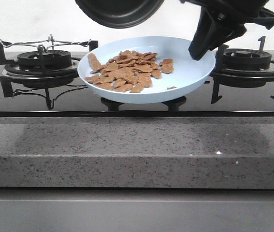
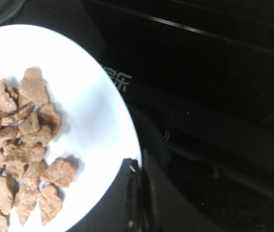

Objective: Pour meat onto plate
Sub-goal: 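Move the emptied pan with the left gripper back over its burner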

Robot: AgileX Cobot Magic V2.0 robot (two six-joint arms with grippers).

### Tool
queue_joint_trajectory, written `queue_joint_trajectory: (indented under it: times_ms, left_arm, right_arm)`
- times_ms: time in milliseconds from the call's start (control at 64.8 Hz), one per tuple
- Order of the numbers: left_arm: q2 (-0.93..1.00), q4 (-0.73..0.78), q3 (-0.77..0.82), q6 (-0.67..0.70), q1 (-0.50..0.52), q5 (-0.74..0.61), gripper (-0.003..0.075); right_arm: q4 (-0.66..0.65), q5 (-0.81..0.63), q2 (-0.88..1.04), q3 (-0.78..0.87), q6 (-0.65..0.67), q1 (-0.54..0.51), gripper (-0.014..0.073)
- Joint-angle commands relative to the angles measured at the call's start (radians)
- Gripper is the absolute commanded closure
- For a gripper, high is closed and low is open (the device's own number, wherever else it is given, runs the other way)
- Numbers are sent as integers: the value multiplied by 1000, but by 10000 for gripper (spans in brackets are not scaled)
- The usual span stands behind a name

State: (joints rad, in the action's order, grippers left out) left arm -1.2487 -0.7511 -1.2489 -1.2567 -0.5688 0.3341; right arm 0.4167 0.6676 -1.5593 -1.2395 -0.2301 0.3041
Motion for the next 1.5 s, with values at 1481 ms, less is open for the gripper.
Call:
queue_joint_trajectory:
  times_ms: [1481]
  left_arm:
    - [-447,-1061,-101,385,903,608,741]
  right_arm:
    - [30,-45,43,-23,-6,-3,713]
